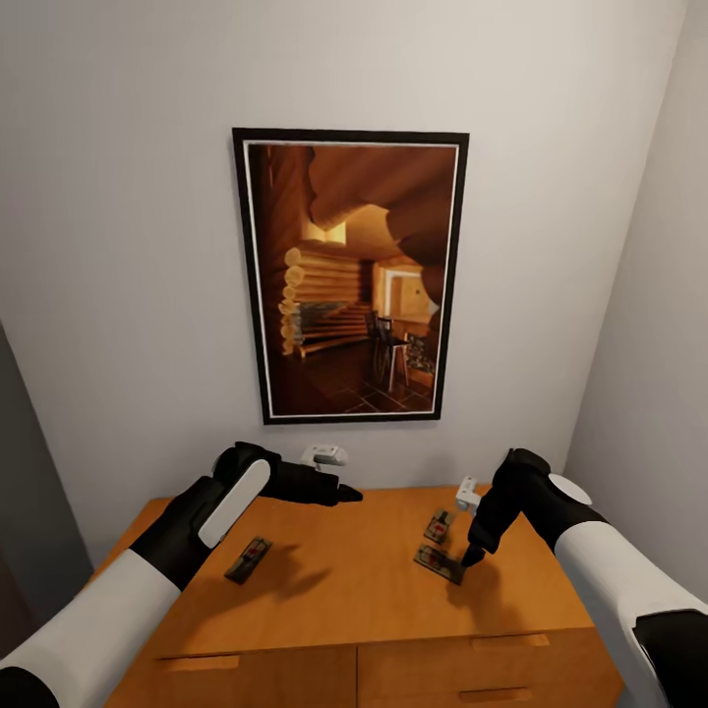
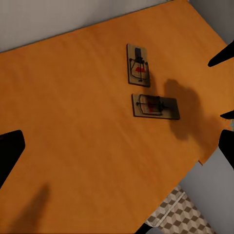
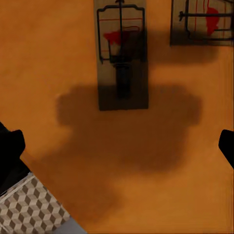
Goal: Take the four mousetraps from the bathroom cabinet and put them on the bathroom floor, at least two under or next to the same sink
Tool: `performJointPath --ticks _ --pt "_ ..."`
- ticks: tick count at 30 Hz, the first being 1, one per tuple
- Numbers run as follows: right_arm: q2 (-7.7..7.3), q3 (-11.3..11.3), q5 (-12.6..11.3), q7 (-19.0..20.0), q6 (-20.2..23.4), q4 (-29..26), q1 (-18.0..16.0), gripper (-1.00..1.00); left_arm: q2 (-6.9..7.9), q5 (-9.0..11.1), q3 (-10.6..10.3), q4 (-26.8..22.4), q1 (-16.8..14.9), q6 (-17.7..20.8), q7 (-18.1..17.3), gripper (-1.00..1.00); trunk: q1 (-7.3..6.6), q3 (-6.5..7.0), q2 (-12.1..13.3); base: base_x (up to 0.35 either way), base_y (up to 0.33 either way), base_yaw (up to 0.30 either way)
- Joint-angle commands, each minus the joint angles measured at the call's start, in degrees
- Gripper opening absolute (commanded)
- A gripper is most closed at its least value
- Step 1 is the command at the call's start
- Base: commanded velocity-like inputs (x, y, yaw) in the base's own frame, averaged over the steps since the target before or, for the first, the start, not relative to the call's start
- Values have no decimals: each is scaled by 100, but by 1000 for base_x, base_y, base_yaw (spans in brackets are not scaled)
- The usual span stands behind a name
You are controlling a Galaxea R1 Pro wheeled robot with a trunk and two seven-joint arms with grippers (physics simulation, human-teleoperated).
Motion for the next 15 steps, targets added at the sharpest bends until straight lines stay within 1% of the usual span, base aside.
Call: performJointPath --ticks 1,9,15 --pt "-5 27 2 23 55 -8 -1 100 3 -60 -7 -1 -4 8 -58 100 3 -2 -4 63 -65 0" --pt "-5 30 1 44 54 -4 -2 100 3 -60 -14 0 -3 4 -61 100 3 -2 -4 31 -32 0" --pt "-5 34 3 131 54 -2 -2 100 3 -60 -16 1 -3 0 -59 100 3 -2 -4 8 -8 0"
